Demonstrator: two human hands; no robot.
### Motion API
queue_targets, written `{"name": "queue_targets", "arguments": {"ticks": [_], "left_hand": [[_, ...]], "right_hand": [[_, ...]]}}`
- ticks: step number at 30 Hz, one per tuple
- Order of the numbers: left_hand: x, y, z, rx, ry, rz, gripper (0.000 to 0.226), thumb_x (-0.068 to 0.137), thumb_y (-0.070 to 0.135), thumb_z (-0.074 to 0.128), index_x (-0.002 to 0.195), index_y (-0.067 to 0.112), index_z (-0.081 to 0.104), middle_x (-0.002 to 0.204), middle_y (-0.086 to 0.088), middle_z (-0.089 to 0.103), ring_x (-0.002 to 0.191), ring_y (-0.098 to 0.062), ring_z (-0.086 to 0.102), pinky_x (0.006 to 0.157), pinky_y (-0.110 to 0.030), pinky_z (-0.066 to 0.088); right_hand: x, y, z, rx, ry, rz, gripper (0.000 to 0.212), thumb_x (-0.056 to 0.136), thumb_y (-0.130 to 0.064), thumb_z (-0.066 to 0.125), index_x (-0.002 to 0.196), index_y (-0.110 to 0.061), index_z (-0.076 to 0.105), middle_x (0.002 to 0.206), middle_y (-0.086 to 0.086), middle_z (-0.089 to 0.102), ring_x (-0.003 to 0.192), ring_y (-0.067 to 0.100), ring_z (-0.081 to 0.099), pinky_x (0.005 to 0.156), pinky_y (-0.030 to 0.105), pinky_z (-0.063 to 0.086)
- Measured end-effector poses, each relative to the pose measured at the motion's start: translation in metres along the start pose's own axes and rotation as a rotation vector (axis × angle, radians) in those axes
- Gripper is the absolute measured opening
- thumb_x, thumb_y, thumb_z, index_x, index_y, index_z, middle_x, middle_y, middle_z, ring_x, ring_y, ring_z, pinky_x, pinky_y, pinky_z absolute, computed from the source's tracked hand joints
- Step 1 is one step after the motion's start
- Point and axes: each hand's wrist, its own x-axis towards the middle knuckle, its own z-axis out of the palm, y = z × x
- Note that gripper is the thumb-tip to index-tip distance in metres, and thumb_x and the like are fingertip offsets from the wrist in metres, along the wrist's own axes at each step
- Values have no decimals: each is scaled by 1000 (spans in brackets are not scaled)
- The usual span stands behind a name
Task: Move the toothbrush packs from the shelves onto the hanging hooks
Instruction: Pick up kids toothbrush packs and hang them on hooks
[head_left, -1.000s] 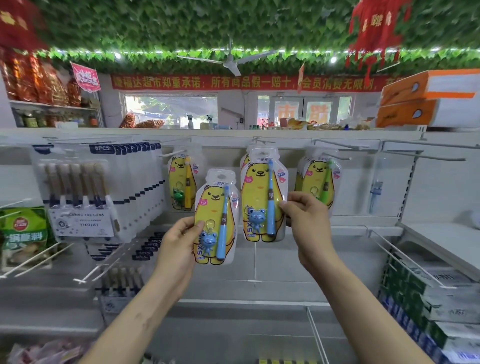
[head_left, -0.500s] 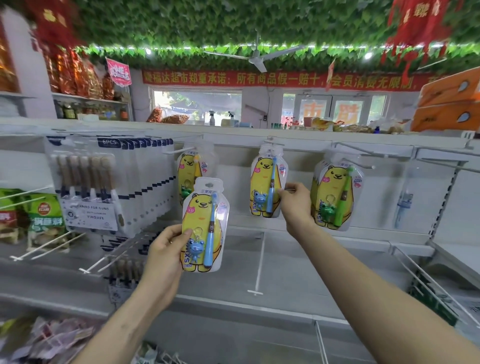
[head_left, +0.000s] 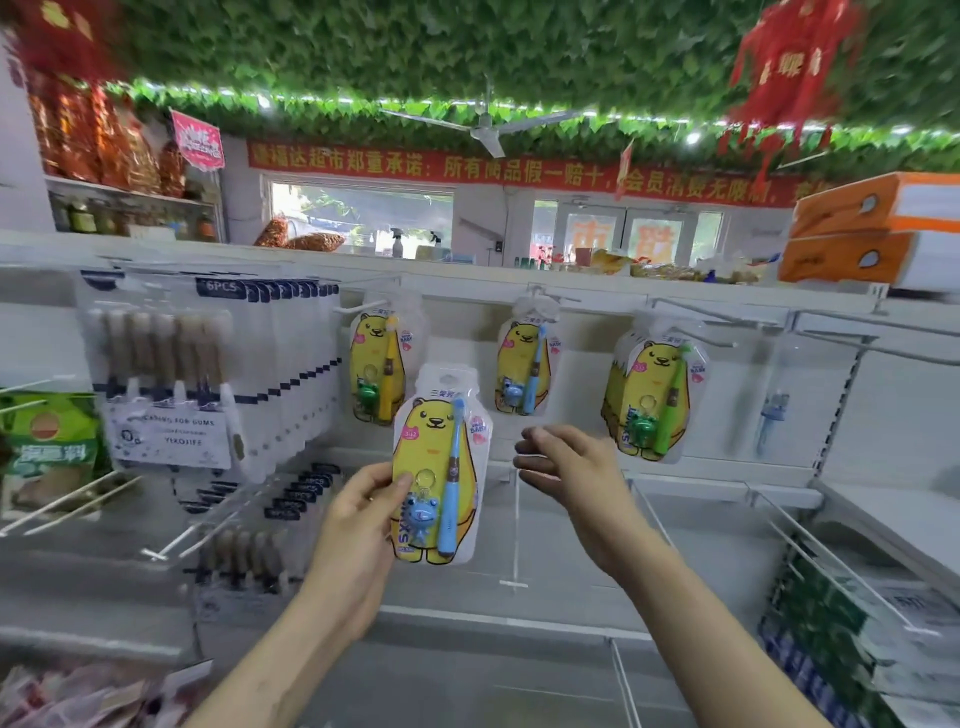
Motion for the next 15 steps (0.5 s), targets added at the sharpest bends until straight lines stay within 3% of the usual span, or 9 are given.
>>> {"name": "queue_targets", "arguments": {"ticks": [3,7,10,15], "left_hand": [[-7,2,19,-16,-70,-2,23,103,9,59,122,-3,61,116,-21,75,99,-31,75,78,-43,63],[-12,6,37,12,-141,0,20,103,12,60,119,0,63,113,-20,76,101,-33,75,88,-49,60],[-10,9,44,79,-177,17,19,103,18,62,116,4,66,111,-18,77,98,-32,76,85,-47,60],[-4,22,61,174,-266,65,22,101,31,63,110,12,70,106,-10,79,96,-28,77,81,-41,60]], "right_hand": [[-34,-24,8,-57,-89,-90,22,107,-29,59,115,-15,74,104,6,79,98,23,77,87,37,64],[-53,-42,7,-81,-15,-184,21,106,-25,60,105,-8,73,95,1,79,91,20,77,76,34,63],[-62,-48,2,-100,34,-222,20,106,-25,61,104,-8,72,93,1,78,88,18,77,72,30,61],[-64,-53,-12,-40,101,-240,18,105,-24,61,105,-11,74,97,8,77,87,23,75,73,38,60]]}}
